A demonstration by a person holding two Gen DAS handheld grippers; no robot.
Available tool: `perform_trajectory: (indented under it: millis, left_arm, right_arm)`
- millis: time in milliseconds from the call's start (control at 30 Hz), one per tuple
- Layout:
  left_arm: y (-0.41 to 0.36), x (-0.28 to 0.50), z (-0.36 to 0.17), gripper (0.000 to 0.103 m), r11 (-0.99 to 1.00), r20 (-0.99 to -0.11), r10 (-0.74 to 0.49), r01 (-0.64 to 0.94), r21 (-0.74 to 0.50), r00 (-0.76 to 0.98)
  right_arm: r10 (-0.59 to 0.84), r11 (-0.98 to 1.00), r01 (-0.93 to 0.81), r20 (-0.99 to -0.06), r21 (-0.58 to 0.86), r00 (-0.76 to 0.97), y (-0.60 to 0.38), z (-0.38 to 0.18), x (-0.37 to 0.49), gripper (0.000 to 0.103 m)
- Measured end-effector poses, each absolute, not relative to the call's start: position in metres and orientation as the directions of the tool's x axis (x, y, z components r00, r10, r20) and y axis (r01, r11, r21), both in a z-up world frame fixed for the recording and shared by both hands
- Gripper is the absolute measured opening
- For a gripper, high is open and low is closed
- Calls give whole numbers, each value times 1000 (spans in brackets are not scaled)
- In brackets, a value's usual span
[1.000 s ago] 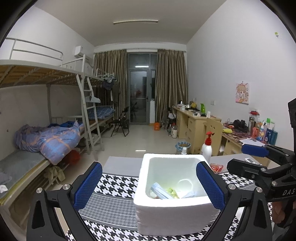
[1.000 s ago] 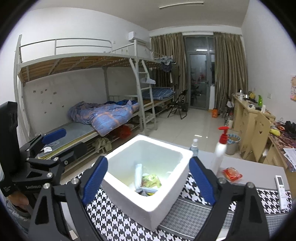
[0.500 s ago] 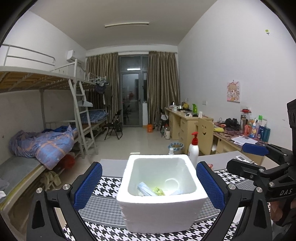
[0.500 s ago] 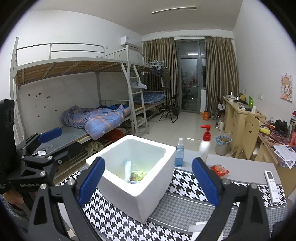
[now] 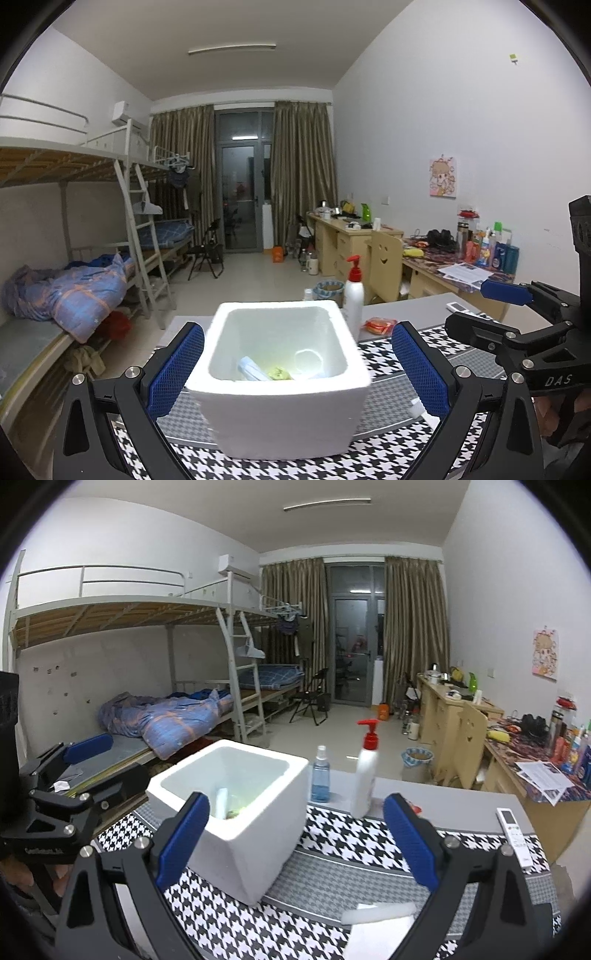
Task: Organize soft objects
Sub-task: 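Withdraw both open tools from the foam box back over the tissue pack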
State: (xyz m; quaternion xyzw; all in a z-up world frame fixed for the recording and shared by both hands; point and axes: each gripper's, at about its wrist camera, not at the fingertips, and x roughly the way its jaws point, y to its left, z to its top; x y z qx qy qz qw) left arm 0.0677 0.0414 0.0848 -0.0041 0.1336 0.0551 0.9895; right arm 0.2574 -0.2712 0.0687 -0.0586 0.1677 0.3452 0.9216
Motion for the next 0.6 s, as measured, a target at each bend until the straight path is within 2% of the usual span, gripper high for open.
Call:
perform_trajectory:
  millis: [600]
  left_arm:
    - [6,75,69,102,1000,-301,-27,27,-5,953]
  right_arm:
    - [529,826,-563,-356,11,770,-316,58,252,97]
